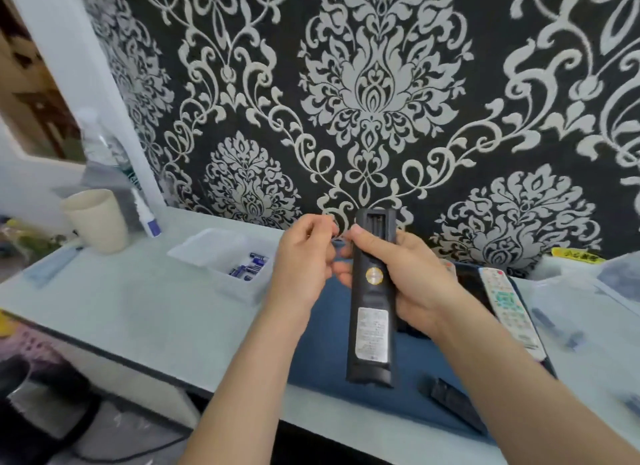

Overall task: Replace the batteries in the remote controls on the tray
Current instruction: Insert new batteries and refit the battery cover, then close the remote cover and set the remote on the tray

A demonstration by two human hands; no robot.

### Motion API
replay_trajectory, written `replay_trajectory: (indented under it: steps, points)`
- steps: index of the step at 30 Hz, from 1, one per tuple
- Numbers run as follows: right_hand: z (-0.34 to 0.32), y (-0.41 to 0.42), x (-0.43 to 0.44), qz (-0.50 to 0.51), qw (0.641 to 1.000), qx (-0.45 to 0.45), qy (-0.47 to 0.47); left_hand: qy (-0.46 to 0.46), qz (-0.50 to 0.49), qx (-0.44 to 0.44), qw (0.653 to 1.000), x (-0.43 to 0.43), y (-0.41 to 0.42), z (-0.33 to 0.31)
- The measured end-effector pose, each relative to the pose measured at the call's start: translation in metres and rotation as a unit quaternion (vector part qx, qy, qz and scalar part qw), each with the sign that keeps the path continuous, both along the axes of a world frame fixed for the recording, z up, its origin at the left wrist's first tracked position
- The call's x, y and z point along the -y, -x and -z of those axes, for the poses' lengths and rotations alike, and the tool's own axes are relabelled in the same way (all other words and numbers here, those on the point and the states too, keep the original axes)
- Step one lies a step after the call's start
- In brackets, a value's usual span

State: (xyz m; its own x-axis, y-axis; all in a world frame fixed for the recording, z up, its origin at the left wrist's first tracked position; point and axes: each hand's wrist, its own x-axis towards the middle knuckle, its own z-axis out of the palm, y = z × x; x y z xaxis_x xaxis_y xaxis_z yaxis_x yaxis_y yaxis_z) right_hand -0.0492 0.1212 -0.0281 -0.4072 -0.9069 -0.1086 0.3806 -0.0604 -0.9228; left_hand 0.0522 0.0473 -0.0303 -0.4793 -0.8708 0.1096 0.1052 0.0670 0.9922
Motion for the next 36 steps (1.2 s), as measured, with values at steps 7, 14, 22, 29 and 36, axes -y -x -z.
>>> replay_trajectory:
  steps: [7, 14, 22, 29, 36]
  points:
    - [0.018, -0.041, 0.067, -0.007, 0.998, 0.020, -0.051, 0.142, -0.135, 0.273, 0.942, 0.109, -0.045, 0.026]
    - [0.023, -0.035, 0.072, 0.031, 0.981, 0.189, -0.028, 0.138, -0.058, 0.176, 0.973, 0.088, -0.052, 0.023]
    - [-0.001, 0.024, 0.010, 0.149, 0.959, 0.203, 0.129, -0.009, 0.148, 0.062, 0.987, 0.005, -0.031, 0.015]
    - [0.001, 0.071, -0.084, 0.004, 0.995, -0.104, 0.002, -0.021, 0.052, -0.050, 0.997, -0.008, -0.004, 0.005]
    - [-0.005, 0.090, -0.149, -0.008, 0.972, -0.223, -0.072, 0.062, 0.148, -0.003, 0.987, -0.054, 0.068, -0.010]
